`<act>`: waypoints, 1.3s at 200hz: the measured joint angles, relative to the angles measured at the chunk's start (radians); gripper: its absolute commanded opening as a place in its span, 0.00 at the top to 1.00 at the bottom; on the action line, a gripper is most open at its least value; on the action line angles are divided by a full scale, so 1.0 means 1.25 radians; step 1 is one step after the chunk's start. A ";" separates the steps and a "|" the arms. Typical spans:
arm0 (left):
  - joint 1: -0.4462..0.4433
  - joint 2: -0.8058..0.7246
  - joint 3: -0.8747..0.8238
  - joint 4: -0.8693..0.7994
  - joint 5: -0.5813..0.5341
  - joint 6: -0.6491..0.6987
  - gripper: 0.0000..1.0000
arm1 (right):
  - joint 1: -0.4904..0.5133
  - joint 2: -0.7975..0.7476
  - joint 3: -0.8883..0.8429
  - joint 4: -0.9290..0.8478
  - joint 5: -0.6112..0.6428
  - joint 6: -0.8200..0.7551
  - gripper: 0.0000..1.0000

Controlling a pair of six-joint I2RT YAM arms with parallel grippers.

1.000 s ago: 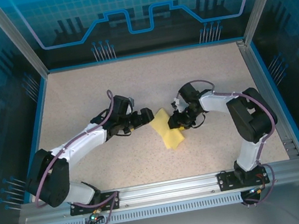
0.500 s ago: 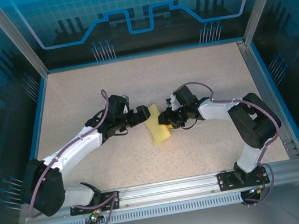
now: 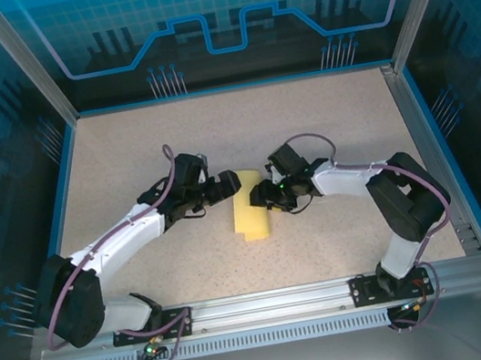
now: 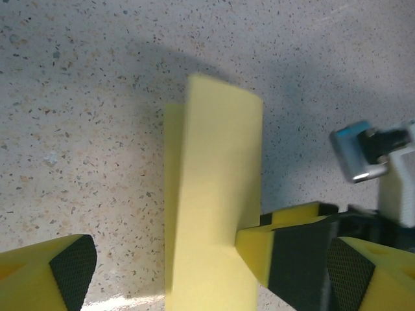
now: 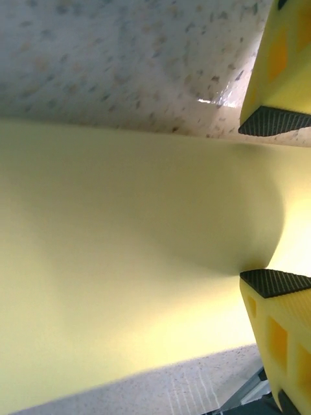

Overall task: Fold a paper plane with a square sheet of paper (pick it up from the middle)
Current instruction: Fold the square sheet of paper in half at the center of the table.

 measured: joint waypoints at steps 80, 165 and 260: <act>0.000 0.000 -0.002 0.000 0.000 -0.004 0.19 | -0.048 0.043 0.050 -0.126 0.002 -0.146 0.36; 0.000 0.013 -0.002 0.000 0.000 -0.037 0.32 | -0.049 0.114 0.138 -0.251 0.000 -0.272 0.32; 0.000 0.019 -0.002 0.000 0.000 -0.043 0.36 | -0.030 0.175 0.233 -0.365 0.037 -0.301 0.26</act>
